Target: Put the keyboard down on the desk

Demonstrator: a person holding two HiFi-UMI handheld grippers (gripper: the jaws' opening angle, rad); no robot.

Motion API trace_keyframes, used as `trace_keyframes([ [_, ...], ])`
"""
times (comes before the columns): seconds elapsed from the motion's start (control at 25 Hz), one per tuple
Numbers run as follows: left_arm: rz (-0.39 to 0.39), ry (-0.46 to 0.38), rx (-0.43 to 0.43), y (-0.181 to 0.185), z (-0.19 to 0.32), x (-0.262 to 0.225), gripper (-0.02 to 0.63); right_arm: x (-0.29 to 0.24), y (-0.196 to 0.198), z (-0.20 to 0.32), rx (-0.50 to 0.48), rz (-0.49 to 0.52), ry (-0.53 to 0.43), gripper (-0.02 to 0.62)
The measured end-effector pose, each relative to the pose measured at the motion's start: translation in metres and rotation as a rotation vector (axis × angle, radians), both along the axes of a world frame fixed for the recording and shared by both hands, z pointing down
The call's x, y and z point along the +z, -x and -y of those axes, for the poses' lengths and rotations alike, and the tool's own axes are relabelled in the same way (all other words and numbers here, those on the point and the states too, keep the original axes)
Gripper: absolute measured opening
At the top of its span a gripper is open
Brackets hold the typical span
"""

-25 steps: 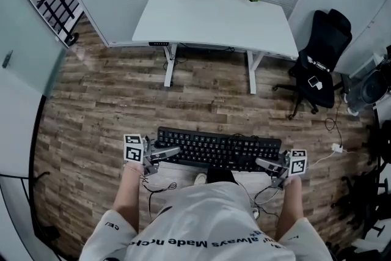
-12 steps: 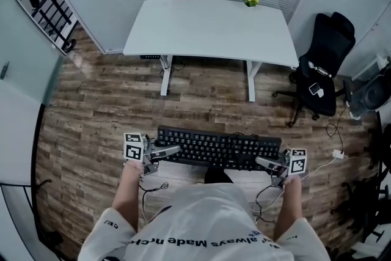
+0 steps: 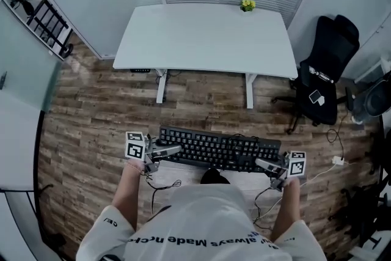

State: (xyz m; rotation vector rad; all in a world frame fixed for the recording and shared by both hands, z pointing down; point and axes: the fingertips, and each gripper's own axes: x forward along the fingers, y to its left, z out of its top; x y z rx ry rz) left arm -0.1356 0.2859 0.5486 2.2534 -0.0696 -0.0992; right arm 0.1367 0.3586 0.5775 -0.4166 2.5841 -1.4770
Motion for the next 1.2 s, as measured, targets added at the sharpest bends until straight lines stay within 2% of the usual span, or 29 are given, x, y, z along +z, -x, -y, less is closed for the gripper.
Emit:
trace_keyframes([
  [0.32, 0.028, 0.008, -0.005, -0.036, 0.065, -0.002, 0.132, 0.005, -0.036, 0.066, -0.006, 0.032, 0.021, 0.117],
  [0.52, 0.021, 0.001, -0.02, -0.056, 0.096, -0.001, 0.132, 0.004, -0.056, 0.101, -0.022, 0.027, 0.013, 0.115],
  [1.2, 0.017, 0.021, -0.01, -0.074, 0.175, 0.008, 0.132, 0.014, -0.074, 0.177, -0.005, 0.021, 0.026, 0.116],
])
